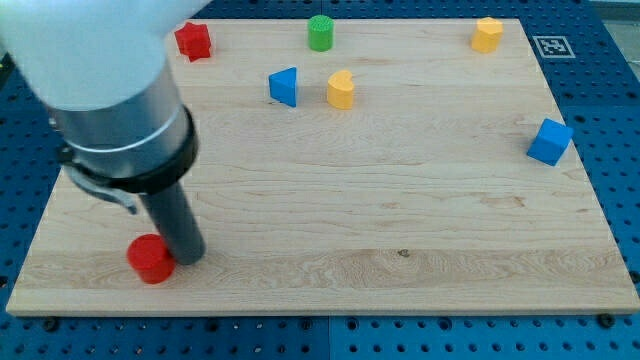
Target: Nudge blue triangle up a bit
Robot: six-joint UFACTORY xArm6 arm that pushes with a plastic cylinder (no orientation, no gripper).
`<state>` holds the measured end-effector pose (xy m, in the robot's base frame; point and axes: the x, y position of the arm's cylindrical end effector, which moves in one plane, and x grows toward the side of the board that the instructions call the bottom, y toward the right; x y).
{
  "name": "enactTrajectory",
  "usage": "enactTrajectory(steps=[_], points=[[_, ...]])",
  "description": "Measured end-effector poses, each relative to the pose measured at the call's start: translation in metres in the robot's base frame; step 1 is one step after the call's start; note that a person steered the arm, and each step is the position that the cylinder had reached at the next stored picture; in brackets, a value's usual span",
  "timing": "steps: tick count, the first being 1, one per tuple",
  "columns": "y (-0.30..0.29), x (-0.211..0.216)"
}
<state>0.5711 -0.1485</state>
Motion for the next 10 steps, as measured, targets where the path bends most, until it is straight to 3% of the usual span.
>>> enactTrajectory(steps=[3, 4, 10], points=[[-0.019, -0.011], [0.031, -0.011], [0.078, -0.012]])
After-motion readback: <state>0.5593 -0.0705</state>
